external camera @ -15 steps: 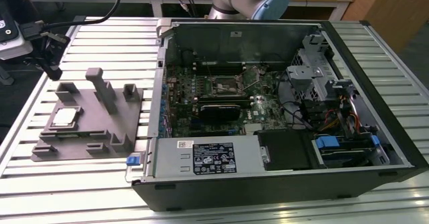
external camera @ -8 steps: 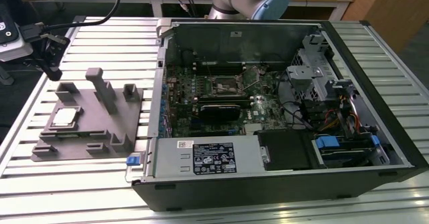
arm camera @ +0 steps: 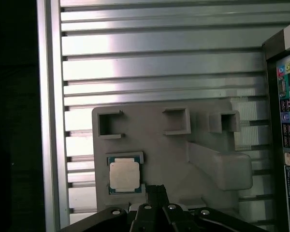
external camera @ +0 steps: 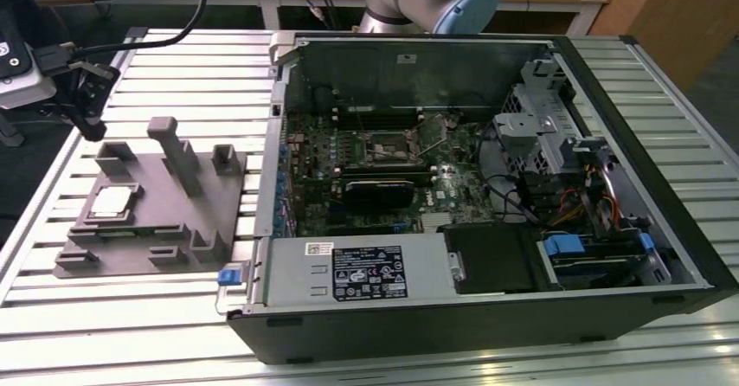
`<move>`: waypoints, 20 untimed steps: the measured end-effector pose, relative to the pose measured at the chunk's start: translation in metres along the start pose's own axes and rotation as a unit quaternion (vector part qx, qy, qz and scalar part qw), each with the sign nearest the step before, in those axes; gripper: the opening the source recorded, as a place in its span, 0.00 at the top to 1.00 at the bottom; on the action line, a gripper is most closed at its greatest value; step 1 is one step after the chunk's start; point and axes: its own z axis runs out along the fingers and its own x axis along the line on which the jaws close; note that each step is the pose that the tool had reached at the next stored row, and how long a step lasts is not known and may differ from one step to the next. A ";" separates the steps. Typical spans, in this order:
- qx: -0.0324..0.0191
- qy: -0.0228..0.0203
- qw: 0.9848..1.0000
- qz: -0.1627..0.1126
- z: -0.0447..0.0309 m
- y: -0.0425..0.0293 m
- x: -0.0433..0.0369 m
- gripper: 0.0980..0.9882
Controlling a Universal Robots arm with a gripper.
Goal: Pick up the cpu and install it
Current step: 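Pick up the cpu and move it towards the insertion slot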
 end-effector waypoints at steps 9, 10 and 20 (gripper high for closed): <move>0.000 0.000 1.000 0.000 0.0042 -0.0004 0.0023 0.99; 0.000 0.000 1.000 0.000 0.0047 -0.0004 0.0026 0.99; 0.000 0.000 1.000 0.000 0.0092 -0.0008 0.0050 0.99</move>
